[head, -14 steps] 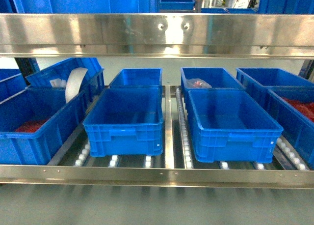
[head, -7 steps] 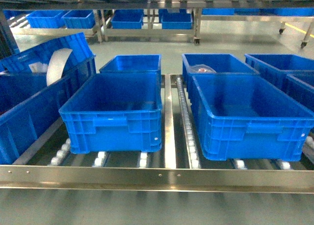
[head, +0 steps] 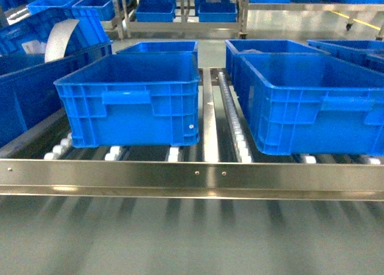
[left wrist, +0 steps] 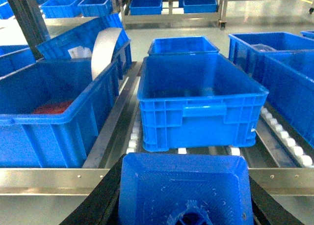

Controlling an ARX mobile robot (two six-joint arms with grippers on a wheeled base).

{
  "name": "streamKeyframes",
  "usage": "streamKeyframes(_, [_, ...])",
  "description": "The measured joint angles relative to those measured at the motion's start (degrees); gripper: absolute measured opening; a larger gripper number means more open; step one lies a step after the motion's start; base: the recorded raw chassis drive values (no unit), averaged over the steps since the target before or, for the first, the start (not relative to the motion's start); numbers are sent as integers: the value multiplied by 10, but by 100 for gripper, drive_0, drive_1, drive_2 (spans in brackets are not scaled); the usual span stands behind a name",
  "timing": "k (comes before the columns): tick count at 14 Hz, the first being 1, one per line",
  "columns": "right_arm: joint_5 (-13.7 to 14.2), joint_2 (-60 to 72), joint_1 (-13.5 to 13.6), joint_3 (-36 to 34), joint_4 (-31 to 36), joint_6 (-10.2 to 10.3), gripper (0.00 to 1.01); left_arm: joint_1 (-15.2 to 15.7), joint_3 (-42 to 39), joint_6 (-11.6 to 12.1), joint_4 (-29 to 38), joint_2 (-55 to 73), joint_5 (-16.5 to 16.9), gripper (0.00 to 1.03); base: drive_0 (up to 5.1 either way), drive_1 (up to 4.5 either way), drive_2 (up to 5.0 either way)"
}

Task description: Sort blue parts and orange caps into right shelf containers

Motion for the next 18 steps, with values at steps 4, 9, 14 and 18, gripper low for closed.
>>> streamKeyframes(4, [-2,0,0,-2,-2,0,43,2,-1,0,-1,0,-2,44,-5,394,-403])
streamKeyframes(9, [-2,0,0,-2,0,0,43,2,-1,0,-1,0,-2,44,-5,394,-403])
streamKeyframes(14, [-2,0,0,-2,2,0,43,0,-1,0,-2,0,-1,44,379,77,-472])
streamKeyframes(18, [1,0,0,-2,-1,0,43,0,-1,0,0,-1,0,44,164,226,-471])
